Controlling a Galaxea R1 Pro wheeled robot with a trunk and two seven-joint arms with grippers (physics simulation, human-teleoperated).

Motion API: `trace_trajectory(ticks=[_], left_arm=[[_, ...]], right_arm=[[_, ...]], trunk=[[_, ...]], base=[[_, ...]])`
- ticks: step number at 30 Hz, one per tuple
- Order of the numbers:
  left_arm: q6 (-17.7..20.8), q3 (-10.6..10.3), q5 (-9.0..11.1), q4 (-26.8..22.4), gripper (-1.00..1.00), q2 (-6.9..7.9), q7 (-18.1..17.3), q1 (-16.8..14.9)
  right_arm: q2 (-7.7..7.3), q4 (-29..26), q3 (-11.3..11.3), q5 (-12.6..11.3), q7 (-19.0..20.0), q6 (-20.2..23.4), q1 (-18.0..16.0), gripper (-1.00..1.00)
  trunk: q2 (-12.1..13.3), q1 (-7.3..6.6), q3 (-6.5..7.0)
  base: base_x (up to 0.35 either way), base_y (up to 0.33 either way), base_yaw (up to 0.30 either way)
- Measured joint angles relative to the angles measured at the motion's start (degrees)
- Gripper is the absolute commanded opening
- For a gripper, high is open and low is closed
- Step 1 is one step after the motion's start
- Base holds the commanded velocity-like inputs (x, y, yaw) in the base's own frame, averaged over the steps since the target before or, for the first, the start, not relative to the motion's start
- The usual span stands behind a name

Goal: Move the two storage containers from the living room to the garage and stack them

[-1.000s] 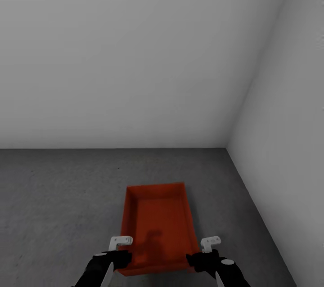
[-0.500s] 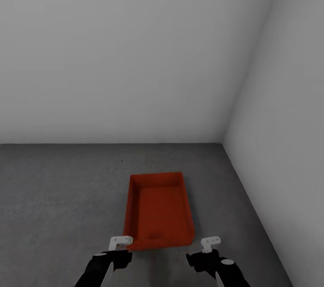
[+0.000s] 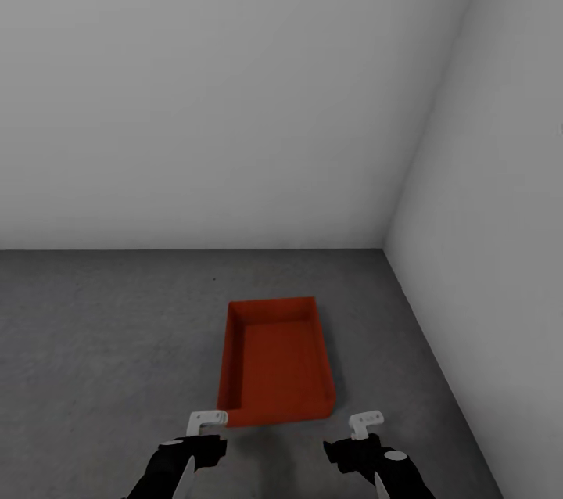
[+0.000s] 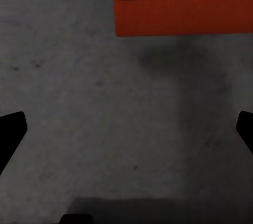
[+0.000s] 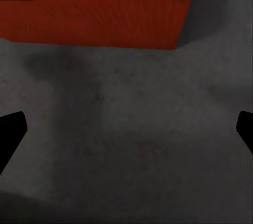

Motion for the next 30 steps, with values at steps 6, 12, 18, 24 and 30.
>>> trace_trajectory(ticks=[6,12,18,24,30], left_arm=[[-3.33,1.94,-0.16,4.69,1.00,1.67,0.32,0.00],[-18.19,6.16,-0.10,20.80,1.00,4.25,0.14,0.00],[-35.66,7.06,0.06,38.13,1.00,6.41,-0.24,0.03],[-50.55,7.05,0.06,50.03,1.00,6.67,-0.21,0.06],[-56.13,6.97,-0.05,53.37,1.00,6.73,-0.54,0.47]], right_arm=[[-0.16,0.64,-0.12,0.02,-0.03,-0.10,0.00,1.00],[-0.95,8.95,-0.20,0.09,-0.65,-4.95,0.00,1.00],[-1.45,24.48,-0.73,0.10,-3.14,-19.72,0.01,1.00],[-3.24,34.59,-1.16,0.16,-6.36,-27.55,0.17,1.00],[-4.01,43.33,-1.36,0.28,-8.10,-40.44,0.77,1.00]], trunk=[[2.41,-1.32,1.07],[4.81,-2.63,2.14],[7.21,-3.95,3.22],[9.62,-5.27,4.30],[12.03,-6.59,5.38]], base=[[0.000,0.000,0.000],[0.000,0.000,0.000],[0.000,0.000,0.000],[0.000,0.000,0.000],[0.000,0.000,0.000]])
